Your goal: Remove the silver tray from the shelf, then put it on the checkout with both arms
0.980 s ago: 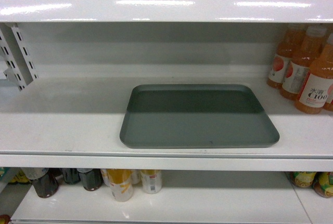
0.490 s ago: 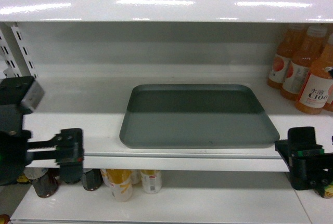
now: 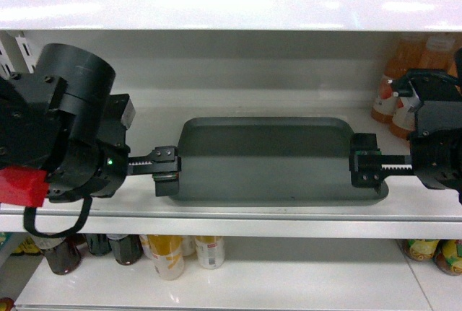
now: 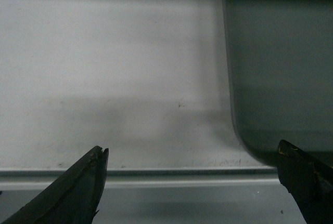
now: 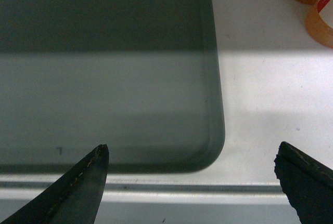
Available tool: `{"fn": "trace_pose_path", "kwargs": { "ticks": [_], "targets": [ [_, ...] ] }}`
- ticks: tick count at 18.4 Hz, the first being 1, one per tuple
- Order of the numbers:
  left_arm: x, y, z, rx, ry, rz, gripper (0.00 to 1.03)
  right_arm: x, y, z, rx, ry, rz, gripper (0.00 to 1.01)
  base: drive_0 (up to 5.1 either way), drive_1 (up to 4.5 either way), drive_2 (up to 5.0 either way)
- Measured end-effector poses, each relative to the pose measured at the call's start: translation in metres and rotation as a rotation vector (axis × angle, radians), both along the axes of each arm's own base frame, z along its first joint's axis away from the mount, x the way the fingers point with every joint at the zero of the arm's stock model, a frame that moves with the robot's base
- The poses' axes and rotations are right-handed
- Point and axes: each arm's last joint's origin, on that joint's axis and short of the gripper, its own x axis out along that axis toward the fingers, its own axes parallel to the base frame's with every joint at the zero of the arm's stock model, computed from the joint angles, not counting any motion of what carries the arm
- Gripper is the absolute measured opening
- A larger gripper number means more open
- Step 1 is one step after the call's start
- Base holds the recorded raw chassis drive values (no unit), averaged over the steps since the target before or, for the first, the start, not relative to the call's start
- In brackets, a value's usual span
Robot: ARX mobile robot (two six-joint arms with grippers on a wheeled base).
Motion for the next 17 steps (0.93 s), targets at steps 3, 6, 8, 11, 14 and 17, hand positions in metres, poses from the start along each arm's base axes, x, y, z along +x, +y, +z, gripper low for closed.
{"fn": "trace_pose_path", "kwargs": {
  "ticks": [3,6,8,11,14,17],
  "targets": [
    [0.007,-0.004,-0.003,0.002,0.007,-0.005,0.98,0.008,-0.001,-0.003,-0.002,0.005,-0.009,0.98,0.0,0.0,0.0],
    [0.013,-0.007,-0.005,0.001,0.023,-0.004,0.98,0.016,-0.001,-0.007,-0.014,0.015,-0.022,0.98,0.0,0.0,0.0],
    [0.018,-0.009,-0.007,0.002,0.029,-0.005,0.98,0.022,-0.002,-0.009,-0.021,0.022,-0.034,0.98,0.0,0.0,0.0],
    [0.022,-0.012,-0.009,0.003,0.029,-0.009,0.98,0.028,-0.001,-0.012,-0.022,0.026,-0.034,0.98,0.0,0.0,0.0],
    [0.057,-0.025,-0.013,0.023,0.036,0.0,0.98,0.071,-0.004,-0.026,-0.035,0.081,-0.068,0.98,0.0,0.0,0.0],
    [0.075,-0.018,-0.02,-0.042,0.136,0.058,0.98,0.091,-0.014,-0.052,-0.024,0.193,-0.06,0.87,0.0,0.0,0.0]
  ]
}}
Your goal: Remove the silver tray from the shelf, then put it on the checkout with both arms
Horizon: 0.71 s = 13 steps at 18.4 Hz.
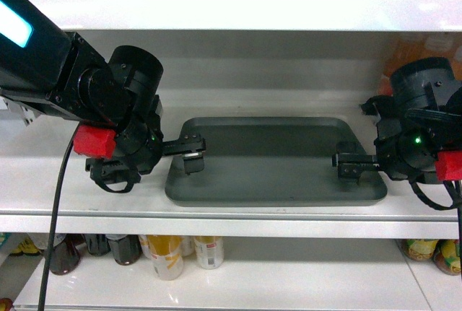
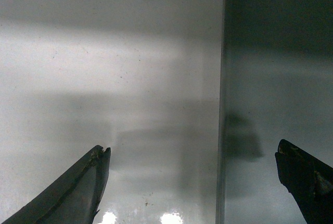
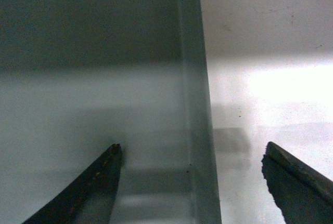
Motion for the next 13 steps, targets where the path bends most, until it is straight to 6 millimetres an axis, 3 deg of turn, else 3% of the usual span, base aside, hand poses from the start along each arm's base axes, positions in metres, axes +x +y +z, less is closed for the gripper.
{"fn": "trace_pose_path", "kwargs": {
  "ticks": [1,2,3,7,10,13],
  "targets": [
    [-0.002,-0.003,-0.002,-0.017,0.022,-0.024,0.89,-0.001,0.001,-0.001,0.006,0.012,0.011,0.6,0.0,0.0,0.0],
    [-0.002,-0.001,-0.006,0.017,0.041,-0.023,0.62,-0.001,0.001,-0.002,0.0,0.016,0.011,0.32,0.0,0.0,0.0],
    [-0.002,0.0,-0.006,0.016,0.042,-0.023,0.55,-0.001,0.0,-0.002,-0.003,0.018,0.011,0.25,0.0,0.0,0.0],
    [-0.004,-0.003,-0.009,-0.007,0.038,-0.037,0.29,-0.003,-0.001,-0.003,0.001,0.021,0.019,0.04,0.0,0.0,0.0],
    [-0.012,-0.006,-0.011,-0.026,0.037,-0.05,0.06,-0.009,-0.003,-0.003,0.022,0.022,0.021,0.04,0.0,0.0,0.0],
    [-0.021,-0.003,-0.011,-0.051,0.039,-0.044,0.03,-0.018,-0.003,-0.004,0.04,0.016,0.013,0.04,0.0,0.0,0.0]
  ]
}}
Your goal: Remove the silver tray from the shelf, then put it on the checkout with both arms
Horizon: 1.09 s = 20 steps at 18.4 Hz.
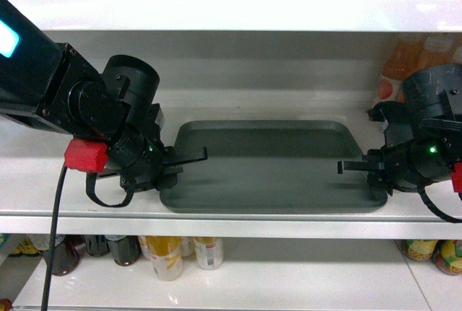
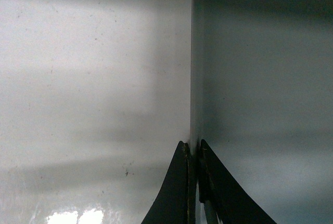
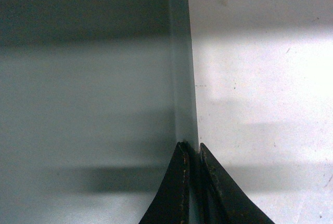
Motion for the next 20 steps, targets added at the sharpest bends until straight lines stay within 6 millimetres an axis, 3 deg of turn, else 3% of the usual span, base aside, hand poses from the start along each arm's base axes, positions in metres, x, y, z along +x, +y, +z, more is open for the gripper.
{"fn": "trace_pose_path", "kwargs": {
  "ticks": [5,12,18,20],
  "targets": [
    [-0.048,0.003,0.011,0.037,-0.061,0.006,0.03,-0.049,0.002,0.01,0.082,-0.022,-0.029,0.04,0.0,0.0,0.0],
    [-0.102,0.016,0.081,0.0,-0.262,0.006,0.03,-0.108,0.004,0.072,0.155,-0.191,-0.04,0.04,0.0,0.0,0.0],
    [-0.177,0.028,0.099,0.005,-0.326,0.011,0.03,-0.18,0.001,0.109,0.208,-0.293,-0.02,0.03,0.0,0.0,0.0],
    [-0.178,0.027,0.105,0.017,-0.361,0.008,0.03,-0.181,0.001,0.112,0.213,-0.307,-0.021,0.03,0.0,0.0,0.0]
  ]
}}
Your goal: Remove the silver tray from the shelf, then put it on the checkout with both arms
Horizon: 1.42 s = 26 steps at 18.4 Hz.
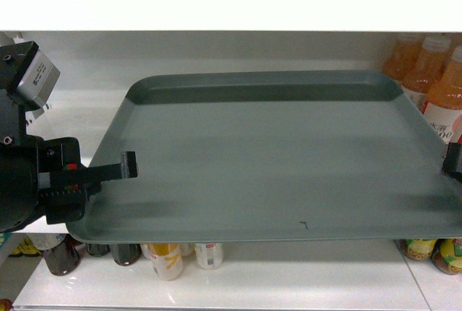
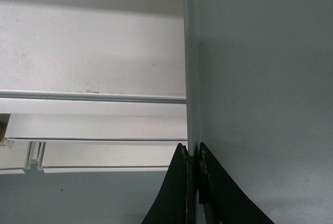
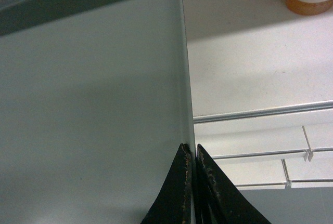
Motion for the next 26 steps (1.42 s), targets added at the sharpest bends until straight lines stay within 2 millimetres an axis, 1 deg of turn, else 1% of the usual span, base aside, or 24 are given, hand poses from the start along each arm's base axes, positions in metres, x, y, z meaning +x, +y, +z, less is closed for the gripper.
{"fn": "trace_pose_path", "kwargs": {
  "ticks": [2,4,5,26],
  "targets": [
    [0.0,0.0,-0.004,0.009,0.021,-0.003,0.03,0.0001,0.0,-0.0022,0.002,0.013,-0.002,0.03,0.0,0.0,0.0],
    [0.0002,-0.0001,-0.0038,0.009,0.018,-0.003,0.03,0.0002,0.0001,-0.0021,0.005,0.011,-0.003,0.03,0.0,0.0,0.0],
    [0.0001,0.0,-0.0038,0.01,0.019,-0.003,0.03,0.0002,0.0,-0.0021,0.005,0.012,-0.004,0.03,0.1,-3.52,3.6],
    [0.0,0.0001,-0.0039,0.012,0.02,-0.002,0.03,0.0002,0.0005,-0.0024,0.013,0.015,-0.007,0.03,0.1,-4.25,4.4]
  ]
}}
